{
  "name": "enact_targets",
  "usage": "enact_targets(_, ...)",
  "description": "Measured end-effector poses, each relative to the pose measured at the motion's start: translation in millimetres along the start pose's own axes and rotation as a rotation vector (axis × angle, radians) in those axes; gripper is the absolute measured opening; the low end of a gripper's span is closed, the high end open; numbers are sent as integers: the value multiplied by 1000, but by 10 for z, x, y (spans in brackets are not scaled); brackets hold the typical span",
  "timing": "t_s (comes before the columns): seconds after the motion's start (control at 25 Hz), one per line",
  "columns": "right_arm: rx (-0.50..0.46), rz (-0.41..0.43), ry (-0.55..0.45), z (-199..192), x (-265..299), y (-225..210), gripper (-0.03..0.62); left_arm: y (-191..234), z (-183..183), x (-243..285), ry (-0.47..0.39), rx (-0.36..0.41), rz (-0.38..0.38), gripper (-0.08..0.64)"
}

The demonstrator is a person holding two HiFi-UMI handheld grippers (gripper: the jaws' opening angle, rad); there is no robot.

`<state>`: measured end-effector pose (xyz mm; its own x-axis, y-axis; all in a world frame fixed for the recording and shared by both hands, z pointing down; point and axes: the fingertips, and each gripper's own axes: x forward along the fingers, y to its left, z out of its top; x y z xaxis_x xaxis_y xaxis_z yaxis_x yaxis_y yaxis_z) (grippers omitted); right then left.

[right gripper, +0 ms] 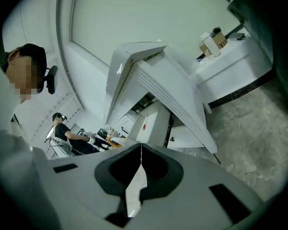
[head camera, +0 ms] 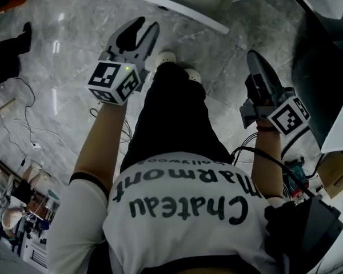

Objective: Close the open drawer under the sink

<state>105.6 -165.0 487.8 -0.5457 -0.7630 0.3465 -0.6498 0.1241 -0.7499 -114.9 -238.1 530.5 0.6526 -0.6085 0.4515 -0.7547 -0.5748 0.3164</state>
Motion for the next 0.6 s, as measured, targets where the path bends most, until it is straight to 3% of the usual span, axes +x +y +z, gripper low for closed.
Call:
enact_targets(0.2,-36,-7,6,-80,311,-452,12,177,-136,215,-79,19,5,141)
enact_targets(0.36,-60,-25,-9,-60,580,-854,12,243,-64,350,-154,129,18,143)
enact_targets(0.6,-111,-30,-62,-73,830,-1453,12,115,-354,561,-146,203,-92,143)
